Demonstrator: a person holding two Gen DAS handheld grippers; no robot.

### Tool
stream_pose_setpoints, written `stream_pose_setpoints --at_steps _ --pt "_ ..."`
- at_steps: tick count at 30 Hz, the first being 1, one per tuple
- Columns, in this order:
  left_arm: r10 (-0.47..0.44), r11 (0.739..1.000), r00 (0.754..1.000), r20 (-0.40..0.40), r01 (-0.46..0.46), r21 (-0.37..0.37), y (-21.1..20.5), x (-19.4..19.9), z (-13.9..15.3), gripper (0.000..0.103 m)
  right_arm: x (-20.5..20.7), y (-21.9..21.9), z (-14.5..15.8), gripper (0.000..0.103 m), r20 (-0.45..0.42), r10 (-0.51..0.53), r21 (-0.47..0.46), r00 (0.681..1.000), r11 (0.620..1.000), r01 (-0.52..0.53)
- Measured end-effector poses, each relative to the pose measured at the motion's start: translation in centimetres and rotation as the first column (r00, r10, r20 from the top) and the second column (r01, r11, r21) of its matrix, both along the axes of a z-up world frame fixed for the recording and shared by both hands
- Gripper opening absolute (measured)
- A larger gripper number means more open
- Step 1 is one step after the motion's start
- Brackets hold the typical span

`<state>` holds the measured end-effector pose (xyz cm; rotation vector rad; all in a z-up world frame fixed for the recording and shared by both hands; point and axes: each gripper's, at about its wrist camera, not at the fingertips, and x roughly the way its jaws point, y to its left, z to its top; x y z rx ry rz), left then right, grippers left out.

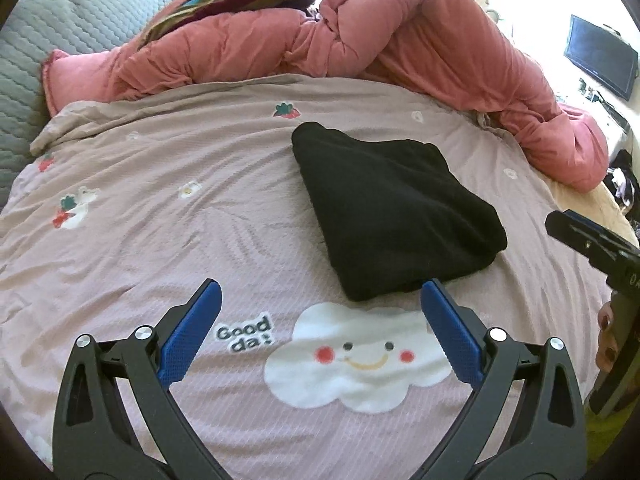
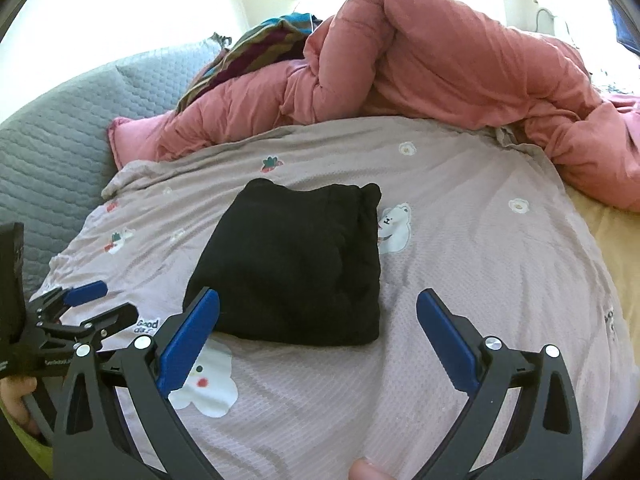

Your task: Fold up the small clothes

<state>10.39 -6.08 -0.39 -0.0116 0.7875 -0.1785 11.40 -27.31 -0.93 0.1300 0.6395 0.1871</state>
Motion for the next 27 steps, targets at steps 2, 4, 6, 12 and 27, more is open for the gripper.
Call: stream_pose_setpoints --at_steps 2,4,6,12,27 --pt "0.004 1.0 1.0 0.008 -0.004 0.006 0.3 -0.8 0.0 0.093 -0.5 0.1 0.0 0.098 0.007 -0.009 -0.004 1.0 1.0 0.009" --pt "0.005 1.0 1.0 0.013 -0.006 0.006 0.6 -1.4 -0.1 0.093 -1.1 0.2 0.0 0.098 0.016 -0.019 -0.011 1.0 1.0 0.019" --pt "0.011 1.0 1.0 0.017 -0.011 -0.001 0.9 -2.0 -0.2 0.093 -1.7 0.4 -0.1 0.098 0.019 -0.025 -0.018 1.0 1.0 0.025" --pt "0.019 0.999 1.0 0.017 -0.019 -0.028 1.7 -3.9 -1.2 0.093 -3.1 0.9 -1.0 0.098 0.004 -0.026 -0.025 1.0 0.999 0.026" --pt "0.038 0.997 0.999 -0.009 -0.038 -0.067 2.7 -5.8 -3.0 0.093 -5.9 3.6 -4.1 0.098 -0.024 -0.04 -0.098 0.999 0.995 0.037"
